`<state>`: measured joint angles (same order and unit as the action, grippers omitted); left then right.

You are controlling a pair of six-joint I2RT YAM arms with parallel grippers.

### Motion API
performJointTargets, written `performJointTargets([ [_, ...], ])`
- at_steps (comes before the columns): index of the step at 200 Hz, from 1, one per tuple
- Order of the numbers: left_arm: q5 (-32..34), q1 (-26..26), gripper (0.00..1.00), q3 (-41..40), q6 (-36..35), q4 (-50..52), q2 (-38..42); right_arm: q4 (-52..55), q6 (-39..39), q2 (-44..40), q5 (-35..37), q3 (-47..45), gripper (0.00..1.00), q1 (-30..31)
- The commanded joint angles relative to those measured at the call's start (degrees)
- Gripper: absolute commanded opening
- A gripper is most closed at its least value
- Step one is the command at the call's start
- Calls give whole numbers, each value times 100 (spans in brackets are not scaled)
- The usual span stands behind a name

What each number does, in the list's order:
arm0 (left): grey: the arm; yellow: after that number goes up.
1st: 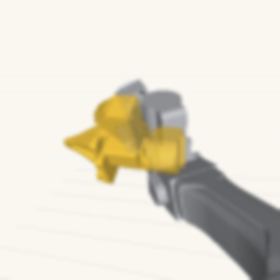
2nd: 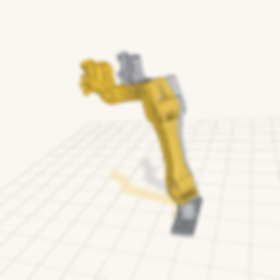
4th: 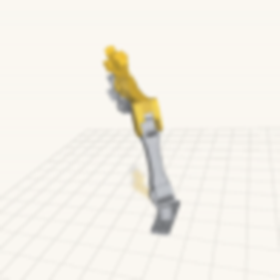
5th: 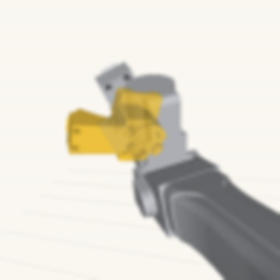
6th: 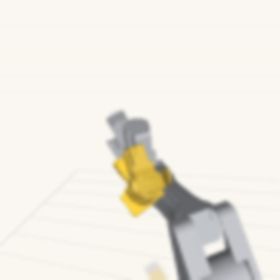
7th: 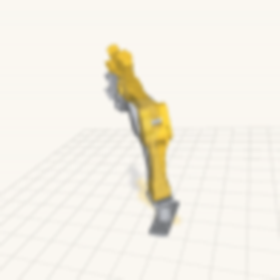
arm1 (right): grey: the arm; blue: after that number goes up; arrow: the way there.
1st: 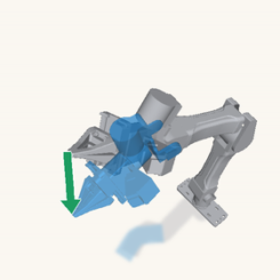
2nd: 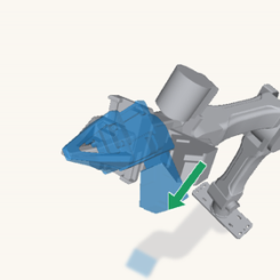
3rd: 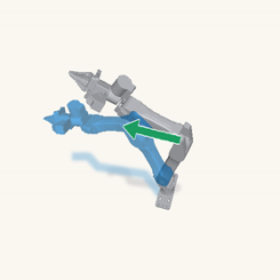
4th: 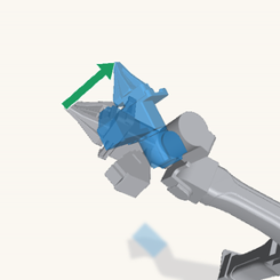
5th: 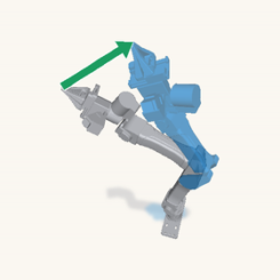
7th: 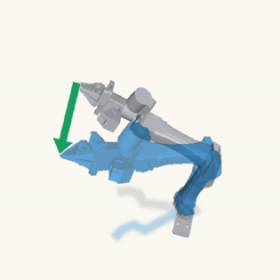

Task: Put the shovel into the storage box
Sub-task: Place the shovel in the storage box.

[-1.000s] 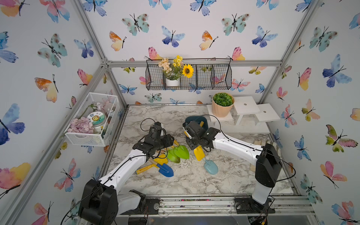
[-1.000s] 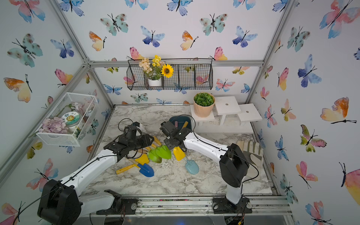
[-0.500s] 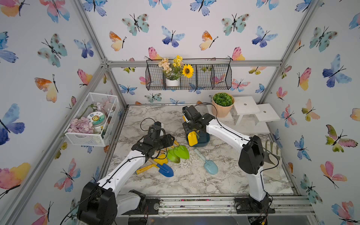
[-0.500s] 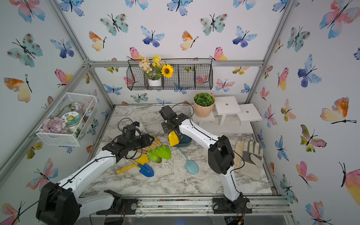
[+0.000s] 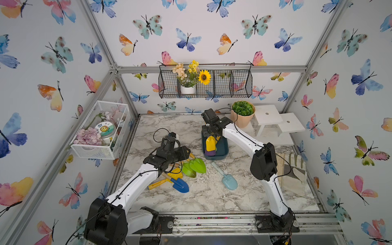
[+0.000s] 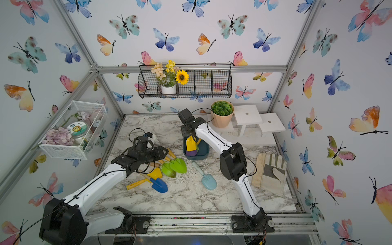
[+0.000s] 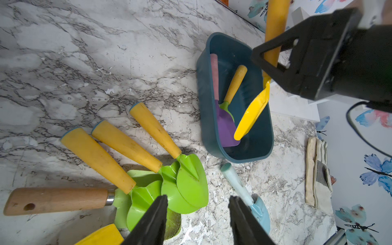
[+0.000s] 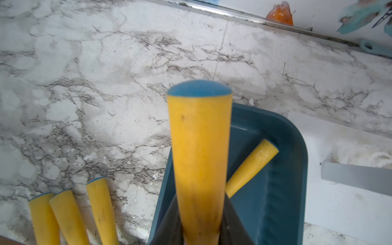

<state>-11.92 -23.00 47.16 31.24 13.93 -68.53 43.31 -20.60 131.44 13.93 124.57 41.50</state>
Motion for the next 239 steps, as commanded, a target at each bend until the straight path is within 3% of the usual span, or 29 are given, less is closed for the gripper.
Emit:
performJointTargets([
  [1,-231,-15,53,162,-135,-66,-68,237,-196,191,128,215,22,-18],
  [239,-197,-19,53,96,-136,-154,-257,521,-610,1183,-611,876,32,-325],
])
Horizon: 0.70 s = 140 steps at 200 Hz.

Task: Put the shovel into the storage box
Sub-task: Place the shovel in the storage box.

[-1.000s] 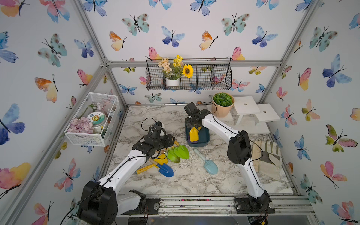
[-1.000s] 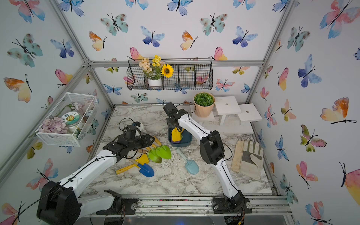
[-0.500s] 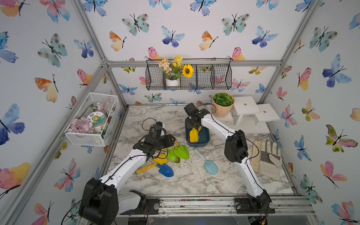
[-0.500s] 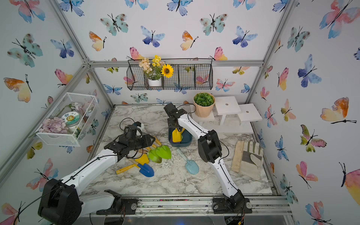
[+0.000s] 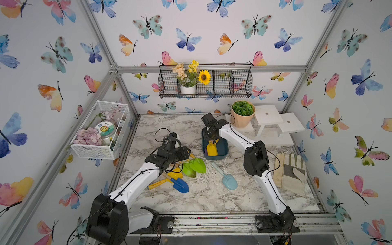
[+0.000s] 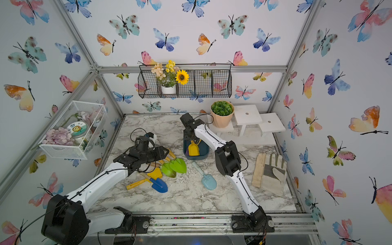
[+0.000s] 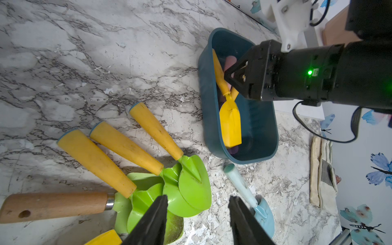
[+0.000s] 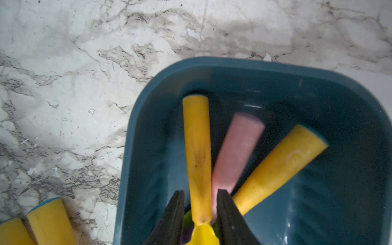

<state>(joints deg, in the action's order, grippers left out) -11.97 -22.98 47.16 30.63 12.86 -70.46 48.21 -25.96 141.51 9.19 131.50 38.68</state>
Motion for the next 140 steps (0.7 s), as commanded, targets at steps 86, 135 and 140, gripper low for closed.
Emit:
performJointTargets([
  [86,-128,-18,53,195,-95,56,-122,-414,41,-563,-300,-635,39,-56],
  [135,-14,-18,53,322,-28,314,-170,-801,281,-1247,-517,-1390,43,-53],
  [140,5,-22,53,344,-15,350,-170,-821,292,-1316,-521,-1465,43,-53],
])
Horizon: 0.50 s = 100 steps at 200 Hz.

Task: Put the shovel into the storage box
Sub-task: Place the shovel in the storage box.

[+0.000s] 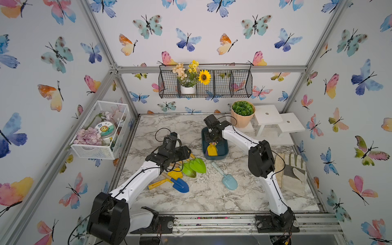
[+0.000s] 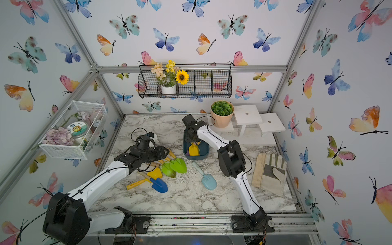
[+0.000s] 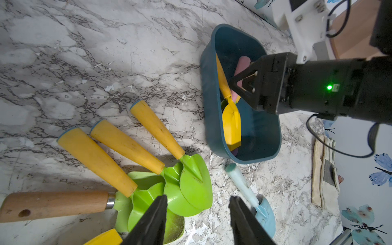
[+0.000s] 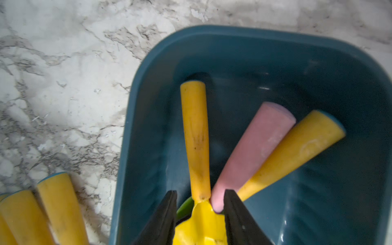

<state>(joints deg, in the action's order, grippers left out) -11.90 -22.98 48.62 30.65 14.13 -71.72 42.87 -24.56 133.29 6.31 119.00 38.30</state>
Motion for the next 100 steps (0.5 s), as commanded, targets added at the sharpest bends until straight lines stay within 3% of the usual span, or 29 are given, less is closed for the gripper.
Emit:
performJointTargets([
  [1,5,-17,53,199,-12,231,-43,-297,157,-509,-234,-234,43,-16],
  [100,681,-19,53,120,428,832,20,-1606,683,-2304,-1253,-2741,49,2],
])
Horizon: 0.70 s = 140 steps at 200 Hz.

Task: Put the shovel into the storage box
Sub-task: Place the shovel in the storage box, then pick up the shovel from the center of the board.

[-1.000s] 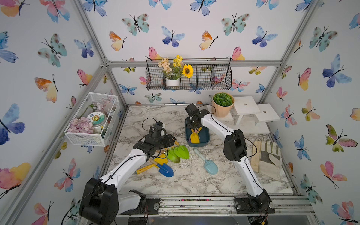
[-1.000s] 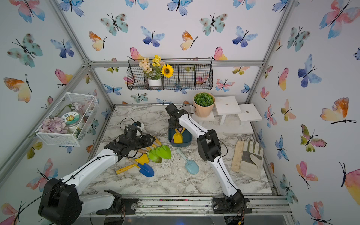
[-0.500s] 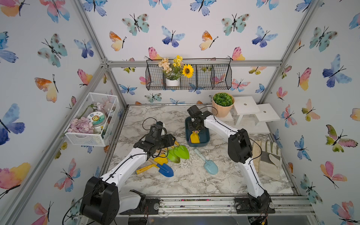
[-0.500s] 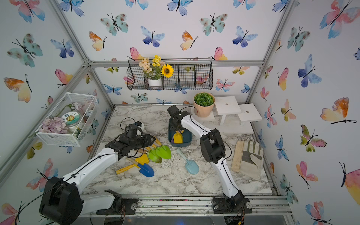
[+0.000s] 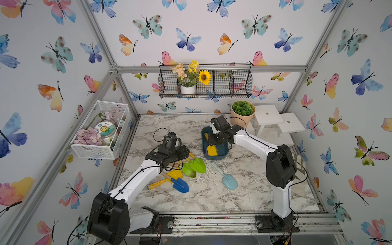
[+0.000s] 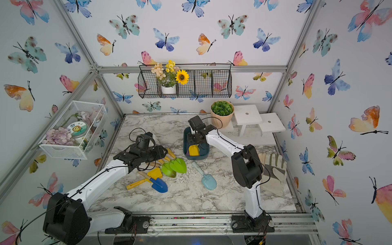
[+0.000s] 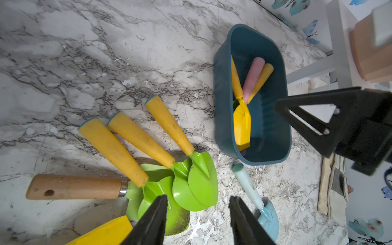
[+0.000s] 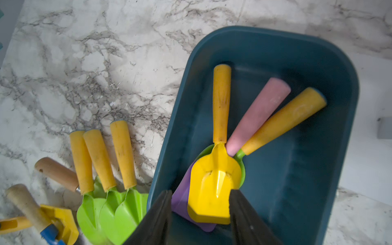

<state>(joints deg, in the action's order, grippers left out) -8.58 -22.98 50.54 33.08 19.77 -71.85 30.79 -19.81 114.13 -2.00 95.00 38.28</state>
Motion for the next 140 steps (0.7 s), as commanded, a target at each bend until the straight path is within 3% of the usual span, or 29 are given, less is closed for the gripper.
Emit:
performJointTargets([
  [1,353,-16,53,-76,192,270,36,-411,212,-407,-436,-363,49,4],
  [62,630,-30,53,-390,698,478,320,-959,458,-1188,-969,-1538,50,56],
  [140,1151,-48,53,-1011,1709,1021,622,-1101,566,-1800,-1202,-2257,50,272],
])
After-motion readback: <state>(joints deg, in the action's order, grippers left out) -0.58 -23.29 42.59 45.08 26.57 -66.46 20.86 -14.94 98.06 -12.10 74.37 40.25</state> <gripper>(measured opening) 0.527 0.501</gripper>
